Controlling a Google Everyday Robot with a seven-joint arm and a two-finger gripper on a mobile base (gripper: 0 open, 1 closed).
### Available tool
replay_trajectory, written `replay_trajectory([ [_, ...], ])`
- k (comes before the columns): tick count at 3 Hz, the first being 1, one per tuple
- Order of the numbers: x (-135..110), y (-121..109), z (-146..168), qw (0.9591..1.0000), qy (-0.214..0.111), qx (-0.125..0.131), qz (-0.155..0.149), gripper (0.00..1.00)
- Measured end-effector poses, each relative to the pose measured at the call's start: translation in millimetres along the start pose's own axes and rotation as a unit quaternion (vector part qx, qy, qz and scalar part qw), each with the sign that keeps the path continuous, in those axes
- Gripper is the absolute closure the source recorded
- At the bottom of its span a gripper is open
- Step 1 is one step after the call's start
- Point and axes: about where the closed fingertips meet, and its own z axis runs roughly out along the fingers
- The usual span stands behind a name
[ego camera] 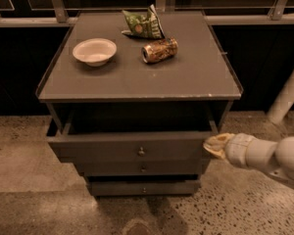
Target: Close top drawer
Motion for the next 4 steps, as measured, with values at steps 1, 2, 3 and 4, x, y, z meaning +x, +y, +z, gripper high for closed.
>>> replay_trajectory([
  [1, 10, -26, 5, 1.0, -0.005, 0.005, 0.004, 1.0],
  [2, 10, -26, 5, 1.0, -0.005, 0.005, 0.004, 1.0],
  [3, 18, -34, 14, 0.9998, 0.006, 0.016, 0.012, 1.0],
  [4, 23, -54, 26, 0.999, 0.012, 0.04, 0.017, 1.0],
])
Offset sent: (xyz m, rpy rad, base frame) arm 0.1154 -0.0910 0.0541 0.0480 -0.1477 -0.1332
